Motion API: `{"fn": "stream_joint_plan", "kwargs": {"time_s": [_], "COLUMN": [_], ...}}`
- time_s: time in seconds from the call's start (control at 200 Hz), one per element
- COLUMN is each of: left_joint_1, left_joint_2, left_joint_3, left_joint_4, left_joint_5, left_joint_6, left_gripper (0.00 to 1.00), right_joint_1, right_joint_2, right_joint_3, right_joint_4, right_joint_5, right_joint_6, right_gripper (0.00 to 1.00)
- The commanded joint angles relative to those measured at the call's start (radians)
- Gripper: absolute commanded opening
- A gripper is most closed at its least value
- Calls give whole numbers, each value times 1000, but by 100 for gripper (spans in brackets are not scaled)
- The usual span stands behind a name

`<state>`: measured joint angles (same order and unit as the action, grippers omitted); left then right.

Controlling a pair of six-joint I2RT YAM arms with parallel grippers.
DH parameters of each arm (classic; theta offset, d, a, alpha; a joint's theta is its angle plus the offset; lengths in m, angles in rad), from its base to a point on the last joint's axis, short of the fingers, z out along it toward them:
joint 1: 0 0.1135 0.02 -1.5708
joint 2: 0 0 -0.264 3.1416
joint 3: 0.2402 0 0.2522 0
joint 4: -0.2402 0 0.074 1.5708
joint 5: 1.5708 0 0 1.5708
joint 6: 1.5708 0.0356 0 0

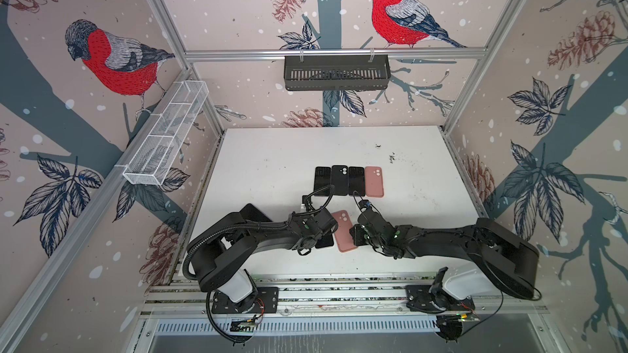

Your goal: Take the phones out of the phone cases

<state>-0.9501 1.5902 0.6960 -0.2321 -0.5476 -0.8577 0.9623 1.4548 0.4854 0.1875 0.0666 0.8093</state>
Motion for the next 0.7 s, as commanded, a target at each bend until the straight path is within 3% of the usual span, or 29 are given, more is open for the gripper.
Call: {"fn": "stream_joint_plan", "kwargs": {"time_s": [0.0, 0.285, 0.695], "left_joint_1": [2, 4, 20], "left_joint_2": [28, 69, 109], "left_joint_3": [22, 42, 108], "left_joint_4": [68, 150, 162], "left_joint_5": [15, 11, -11], "left_joint_6": [37, 64, 100], "left_gripper": [0, 0, 0], "right_joint_1": [2, 2, -19], "right_joint_2": [7, 1, 43], "right_joint_3": [-1, -30, -12], "right_joint_4": [-18, 62, 94], "right_joint_5": [-8, -13, -14], "right_joint_6": [26, 102, 106], "right_gripper": [21, 21, 20]}}
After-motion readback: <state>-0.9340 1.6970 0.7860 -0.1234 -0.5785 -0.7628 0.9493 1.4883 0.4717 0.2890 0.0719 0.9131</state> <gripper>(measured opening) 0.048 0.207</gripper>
